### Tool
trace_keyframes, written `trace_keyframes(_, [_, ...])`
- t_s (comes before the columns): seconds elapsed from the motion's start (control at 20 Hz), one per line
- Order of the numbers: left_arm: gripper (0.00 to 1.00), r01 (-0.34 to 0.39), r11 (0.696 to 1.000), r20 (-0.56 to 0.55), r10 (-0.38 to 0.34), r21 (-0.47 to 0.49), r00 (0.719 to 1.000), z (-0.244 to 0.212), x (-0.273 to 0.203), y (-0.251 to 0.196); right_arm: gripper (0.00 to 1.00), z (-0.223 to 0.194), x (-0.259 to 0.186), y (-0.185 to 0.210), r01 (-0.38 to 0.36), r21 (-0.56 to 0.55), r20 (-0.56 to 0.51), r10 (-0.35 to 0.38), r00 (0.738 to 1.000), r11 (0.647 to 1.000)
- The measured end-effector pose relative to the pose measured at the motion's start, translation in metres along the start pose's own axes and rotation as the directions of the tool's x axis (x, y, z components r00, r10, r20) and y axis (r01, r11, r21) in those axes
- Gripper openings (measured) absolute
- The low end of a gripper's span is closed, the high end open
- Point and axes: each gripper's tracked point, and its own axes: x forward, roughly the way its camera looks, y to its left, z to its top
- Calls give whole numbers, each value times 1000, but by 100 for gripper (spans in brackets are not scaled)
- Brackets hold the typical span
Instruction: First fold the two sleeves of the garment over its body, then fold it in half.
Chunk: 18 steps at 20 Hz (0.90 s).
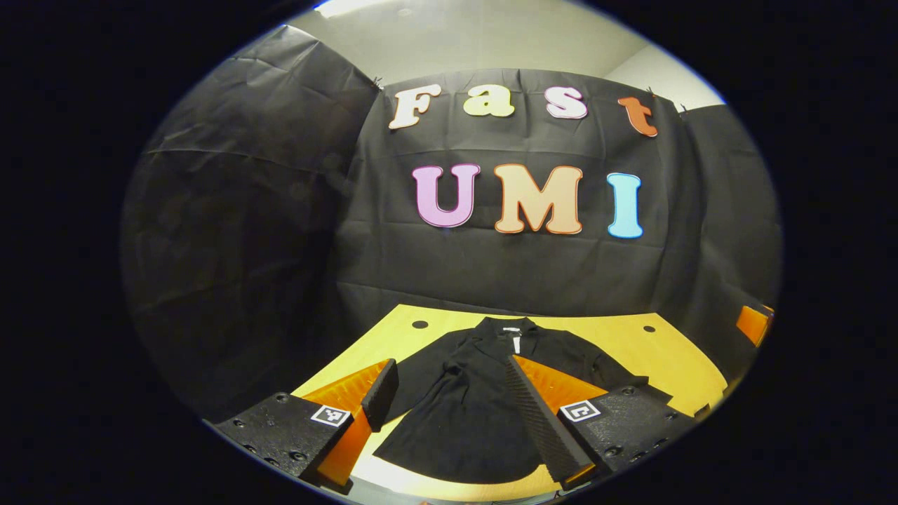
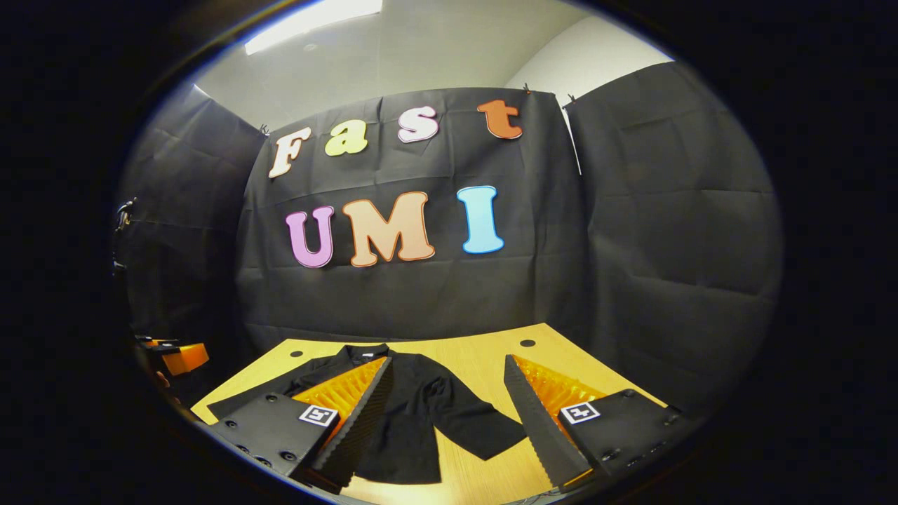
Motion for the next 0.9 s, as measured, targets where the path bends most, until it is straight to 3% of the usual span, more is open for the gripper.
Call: trace_keyframes(0.9, [93,-96,995,-6,96,30,995,-7,-21,29,94,-18,0,0,-25,-10,-33,25,999,1000])
